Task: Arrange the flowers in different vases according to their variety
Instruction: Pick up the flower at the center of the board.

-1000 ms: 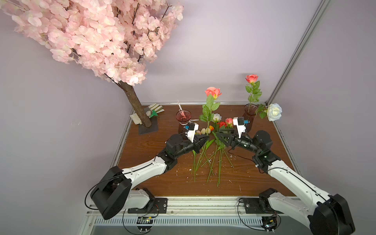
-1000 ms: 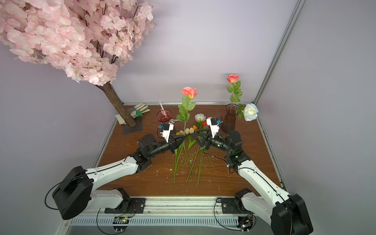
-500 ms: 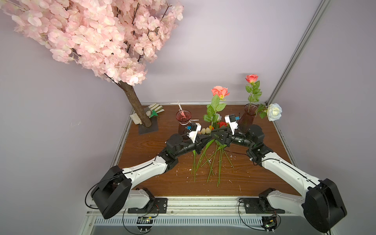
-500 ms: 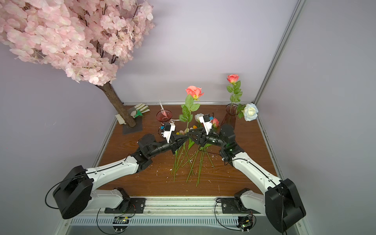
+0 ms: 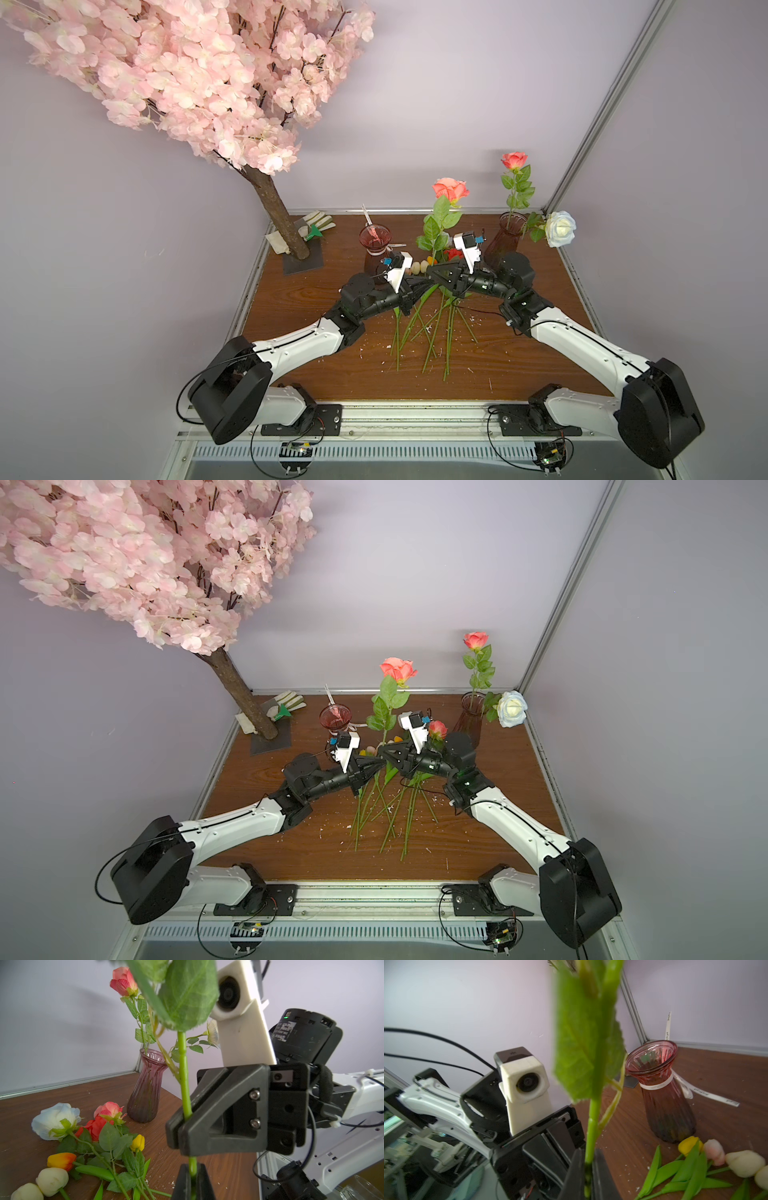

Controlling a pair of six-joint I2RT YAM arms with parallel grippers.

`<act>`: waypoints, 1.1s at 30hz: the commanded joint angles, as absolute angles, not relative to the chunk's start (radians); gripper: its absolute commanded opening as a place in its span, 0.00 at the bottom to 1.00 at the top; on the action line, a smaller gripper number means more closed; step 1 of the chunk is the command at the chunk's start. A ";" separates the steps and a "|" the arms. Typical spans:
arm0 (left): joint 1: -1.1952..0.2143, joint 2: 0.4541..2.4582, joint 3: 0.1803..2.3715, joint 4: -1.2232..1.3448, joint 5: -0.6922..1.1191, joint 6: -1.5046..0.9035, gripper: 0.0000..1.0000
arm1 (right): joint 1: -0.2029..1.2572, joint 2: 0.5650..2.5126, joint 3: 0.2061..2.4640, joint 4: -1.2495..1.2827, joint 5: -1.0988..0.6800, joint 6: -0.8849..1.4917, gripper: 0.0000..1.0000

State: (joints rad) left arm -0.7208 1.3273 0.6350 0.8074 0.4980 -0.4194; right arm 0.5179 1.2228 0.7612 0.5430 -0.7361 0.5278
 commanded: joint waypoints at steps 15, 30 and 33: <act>-0.730 1.017 0.467 0.578 -0.237 -0.362 0.99 | 0.520 1.099 1.237 0.078 0.102 0.075 0.00; -0.730 0.927 0.387 0.626 -0.275 -0.292 0.99 | 0.484 1.351 1.709 0.065 0.638 -0.269 0.00; -0.730 0.930 0.384 0.632 -0.272 -0.291 0.99 | 0.444 1.399 1.753 0.013 0.632 -0.249 0.00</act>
